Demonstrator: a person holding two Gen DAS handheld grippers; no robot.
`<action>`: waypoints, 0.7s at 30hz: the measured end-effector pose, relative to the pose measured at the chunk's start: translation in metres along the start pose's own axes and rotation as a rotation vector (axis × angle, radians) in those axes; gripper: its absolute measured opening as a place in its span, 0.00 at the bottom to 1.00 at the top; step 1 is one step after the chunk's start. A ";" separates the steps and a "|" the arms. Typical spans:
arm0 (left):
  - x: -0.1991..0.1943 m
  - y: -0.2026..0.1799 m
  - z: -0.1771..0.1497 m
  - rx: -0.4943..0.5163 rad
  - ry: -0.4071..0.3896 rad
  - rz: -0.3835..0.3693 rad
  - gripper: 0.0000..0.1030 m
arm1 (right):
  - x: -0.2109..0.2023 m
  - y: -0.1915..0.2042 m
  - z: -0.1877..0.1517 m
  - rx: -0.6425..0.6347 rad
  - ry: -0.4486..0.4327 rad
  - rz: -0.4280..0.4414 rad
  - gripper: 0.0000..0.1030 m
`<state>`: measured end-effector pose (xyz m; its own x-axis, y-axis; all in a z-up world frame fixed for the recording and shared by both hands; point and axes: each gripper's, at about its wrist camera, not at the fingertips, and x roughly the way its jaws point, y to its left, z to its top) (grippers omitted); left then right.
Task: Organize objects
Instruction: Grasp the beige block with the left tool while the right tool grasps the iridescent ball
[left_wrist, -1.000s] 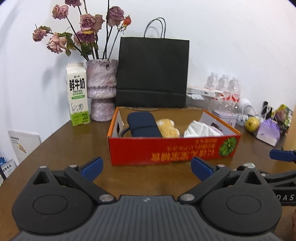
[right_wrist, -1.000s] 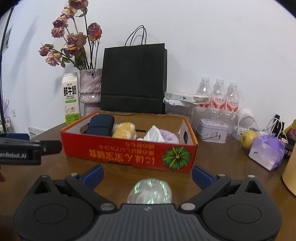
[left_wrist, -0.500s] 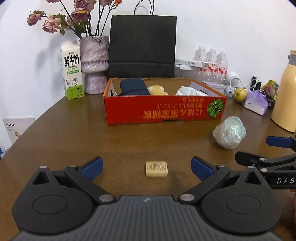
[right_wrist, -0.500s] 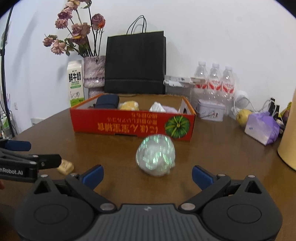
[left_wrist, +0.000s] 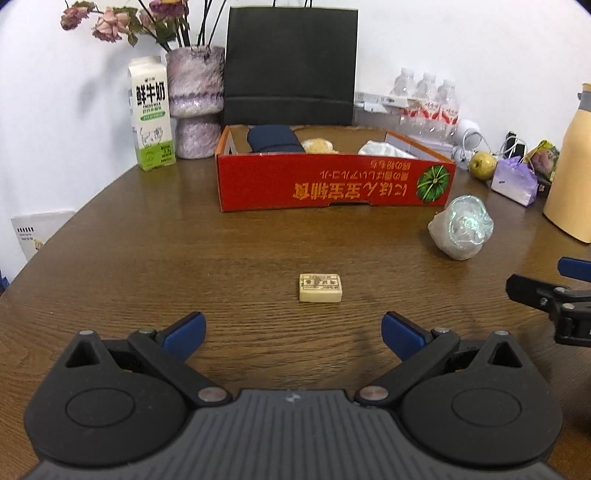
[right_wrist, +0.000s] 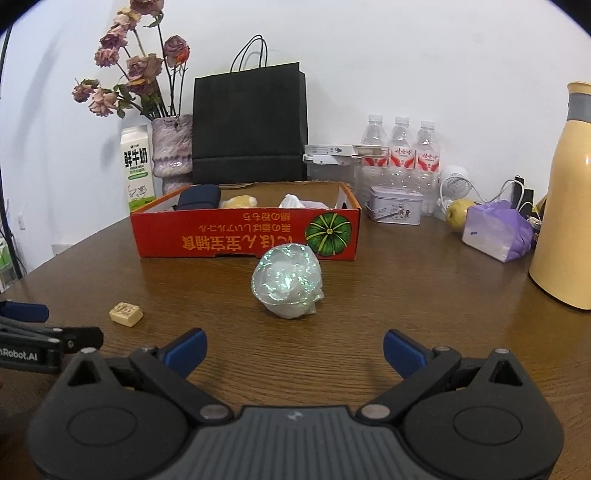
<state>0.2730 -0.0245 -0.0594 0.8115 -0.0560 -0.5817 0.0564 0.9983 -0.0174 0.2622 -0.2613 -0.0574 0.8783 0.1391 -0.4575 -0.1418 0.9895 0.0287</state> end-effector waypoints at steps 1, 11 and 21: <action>0.003 -0.001 0.001 0.004 0.011 0.000 1.00 | 0.001 0.000 0.000 0.001 0.002 0.001 0.99; 0.043 -0.015 0.024 0.015 0.054 0.019 0.81 | 0.005 -0.003 0.000 0.017 0.026 0.003 0.99; 0.041 -0.017 0.033 0.003 -0.001 -0.009 0.31 | 0.009 -0.004 0.000 0.025 0.042 -0.002 0.99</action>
<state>0.3242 -0.0442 -0.0564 0.8118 -0.0649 -0.5803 0.0651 0.9977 -0.0204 0.2704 -0.2642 -0.0611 0.8586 0.1356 -0.4944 -0.1281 0.9905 0.0493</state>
